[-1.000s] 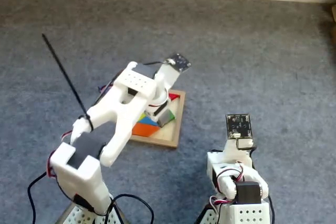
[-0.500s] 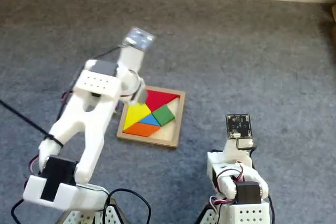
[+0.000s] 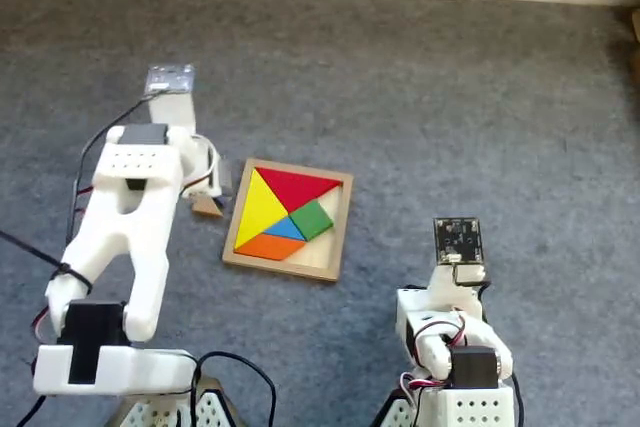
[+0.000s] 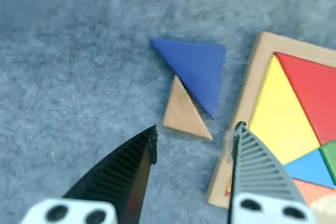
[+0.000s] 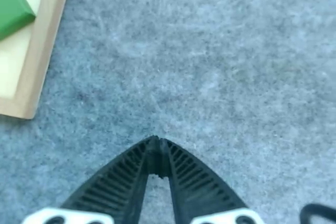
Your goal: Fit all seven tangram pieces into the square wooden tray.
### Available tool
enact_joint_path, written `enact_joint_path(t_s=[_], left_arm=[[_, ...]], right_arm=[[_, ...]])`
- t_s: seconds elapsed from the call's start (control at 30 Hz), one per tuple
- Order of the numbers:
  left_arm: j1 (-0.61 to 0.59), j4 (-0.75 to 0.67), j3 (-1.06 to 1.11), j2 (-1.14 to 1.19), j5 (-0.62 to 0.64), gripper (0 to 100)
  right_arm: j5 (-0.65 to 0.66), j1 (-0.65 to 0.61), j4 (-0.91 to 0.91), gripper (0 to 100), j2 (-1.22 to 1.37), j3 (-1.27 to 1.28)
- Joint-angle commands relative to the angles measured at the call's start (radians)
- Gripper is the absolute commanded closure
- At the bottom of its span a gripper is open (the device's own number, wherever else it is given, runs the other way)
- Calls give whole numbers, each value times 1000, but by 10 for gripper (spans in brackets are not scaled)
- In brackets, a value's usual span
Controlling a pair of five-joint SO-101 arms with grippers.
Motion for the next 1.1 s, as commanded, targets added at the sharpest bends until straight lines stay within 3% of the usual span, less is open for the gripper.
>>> enact_joint_path(t_s=[0.0, 0.5, 0.67, 0.87, 1.07], left_arm=[[-30, -71, 33, -42, 6, 772], [-24, -262, 205, -38, 6, 772], [-24, -256, 127, 56, 6, 774], [-24, -104, -51, 219, 6, 776], [-28, -87, -82, 246, 34, 776]], right_arm=[[-5, 13, 5, 994, -22, 130], [-5, 13, 4, 994, -21, 130], [-5, 13, 4, 994, -21, 130], [-5, 13, 4, 994, -21, 130], [-5, 13, 4, 994, -21, 130]])
